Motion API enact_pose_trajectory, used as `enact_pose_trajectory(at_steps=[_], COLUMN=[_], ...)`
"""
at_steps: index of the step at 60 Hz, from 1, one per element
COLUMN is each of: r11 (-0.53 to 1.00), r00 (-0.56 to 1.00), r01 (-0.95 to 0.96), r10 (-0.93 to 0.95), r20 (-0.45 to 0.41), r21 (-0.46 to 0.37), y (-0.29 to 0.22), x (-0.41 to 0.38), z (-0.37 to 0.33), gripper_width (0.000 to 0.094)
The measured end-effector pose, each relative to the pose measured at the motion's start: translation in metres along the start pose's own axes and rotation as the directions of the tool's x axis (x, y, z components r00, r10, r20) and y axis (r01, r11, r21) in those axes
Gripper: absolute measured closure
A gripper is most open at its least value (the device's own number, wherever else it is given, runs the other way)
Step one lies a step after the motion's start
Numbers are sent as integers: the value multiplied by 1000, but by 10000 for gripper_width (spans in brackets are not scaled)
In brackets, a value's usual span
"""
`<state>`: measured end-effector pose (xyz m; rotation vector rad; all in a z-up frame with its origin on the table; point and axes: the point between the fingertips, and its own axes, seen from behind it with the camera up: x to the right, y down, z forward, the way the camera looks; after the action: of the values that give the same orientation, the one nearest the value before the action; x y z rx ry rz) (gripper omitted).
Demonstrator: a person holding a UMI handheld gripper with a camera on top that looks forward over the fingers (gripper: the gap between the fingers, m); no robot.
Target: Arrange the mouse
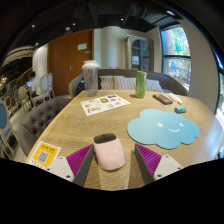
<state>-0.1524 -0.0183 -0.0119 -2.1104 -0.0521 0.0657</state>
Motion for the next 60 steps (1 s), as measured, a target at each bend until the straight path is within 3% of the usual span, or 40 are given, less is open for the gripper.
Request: enact_pose_trajectory(at_steps=[16, 19, 22, 27, 37, 44, 49, 55, 60], r11=[1000, 1000, 1000, 999, 998, 998, 987, 965, 962], r00=[1000, 1000, 1000, 999, 1000, 1000, 998, 995, 983], r01=[-12, -14, -14, -19, 0, -23, -57, -69, -67], r10=[11, 14, 14, 20, 1, 22, 52, 83, 108], r20=[-24, -16, -14, -29, -24, 20, 32, -46, -145], r21=[-15, -11, 1, 34, 59, 63, 148, 253, 266], y=[-9, -9, -10, -11, -11, -15, -55, -114, -134], x=[8, 5, 3, 4, 3, -6, 6, 68, 134], z=[18, 19, 20, 19, 17, 5, -15, -38, -32], gripper_width=[123, 169, 391, 410, 534, 538, 536, 536, 539])
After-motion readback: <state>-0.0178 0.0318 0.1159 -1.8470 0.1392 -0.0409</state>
